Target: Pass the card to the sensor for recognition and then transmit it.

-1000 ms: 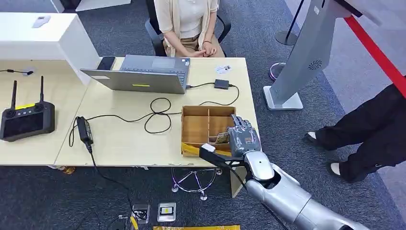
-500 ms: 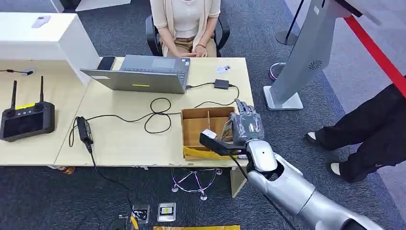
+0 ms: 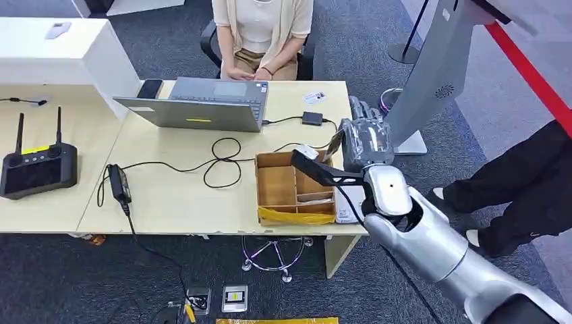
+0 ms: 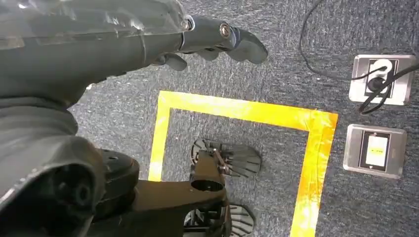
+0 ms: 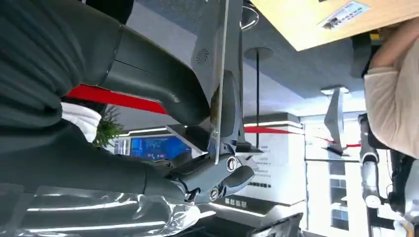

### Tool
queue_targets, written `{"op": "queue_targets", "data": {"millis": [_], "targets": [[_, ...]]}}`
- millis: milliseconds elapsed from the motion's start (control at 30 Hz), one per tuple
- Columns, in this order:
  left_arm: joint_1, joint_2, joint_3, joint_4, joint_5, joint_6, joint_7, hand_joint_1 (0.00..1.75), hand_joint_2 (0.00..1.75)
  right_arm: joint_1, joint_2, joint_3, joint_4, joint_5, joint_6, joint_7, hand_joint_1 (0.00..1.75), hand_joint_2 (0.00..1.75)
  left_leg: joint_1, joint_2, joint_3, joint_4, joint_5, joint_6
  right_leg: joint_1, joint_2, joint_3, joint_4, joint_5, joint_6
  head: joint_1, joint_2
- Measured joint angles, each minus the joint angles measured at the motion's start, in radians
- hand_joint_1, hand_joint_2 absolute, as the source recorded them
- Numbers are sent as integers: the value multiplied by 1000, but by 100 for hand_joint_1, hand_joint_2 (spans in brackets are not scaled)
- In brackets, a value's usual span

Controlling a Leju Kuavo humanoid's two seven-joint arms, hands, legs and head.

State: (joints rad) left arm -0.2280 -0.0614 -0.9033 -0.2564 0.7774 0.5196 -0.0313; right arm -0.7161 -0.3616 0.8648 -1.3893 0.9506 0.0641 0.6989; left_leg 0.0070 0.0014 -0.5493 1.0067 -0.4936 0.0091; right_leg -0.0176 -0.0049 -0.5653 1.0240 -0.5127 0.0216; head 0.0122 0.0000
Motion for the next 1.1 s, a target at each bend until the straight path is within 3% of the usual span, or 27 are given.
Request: {"op": "queue_targets", "data": {"millis": [300,667,1100], "targets": [[-6,0,0,0,-3,5,19,0,0,-32,13,-26,47,-68,-61,0,175,175,0,0,-1,0,0,0,0,0,0,0,0,0,0,0],[-9,-1,0,0,18,17,19,0,0,-122,81,-93,185,-61,-38,0,175,175,0,0,-1,0,0,0,0,0,0,0,0,0,0,0],[-7,-28,3,0,38,37,10,0,0,-192,156,-90,296,-88,-29,0,175,175,0,-1,-1,0,0,0,0,-1,0,0,0,0,0,0]]}}
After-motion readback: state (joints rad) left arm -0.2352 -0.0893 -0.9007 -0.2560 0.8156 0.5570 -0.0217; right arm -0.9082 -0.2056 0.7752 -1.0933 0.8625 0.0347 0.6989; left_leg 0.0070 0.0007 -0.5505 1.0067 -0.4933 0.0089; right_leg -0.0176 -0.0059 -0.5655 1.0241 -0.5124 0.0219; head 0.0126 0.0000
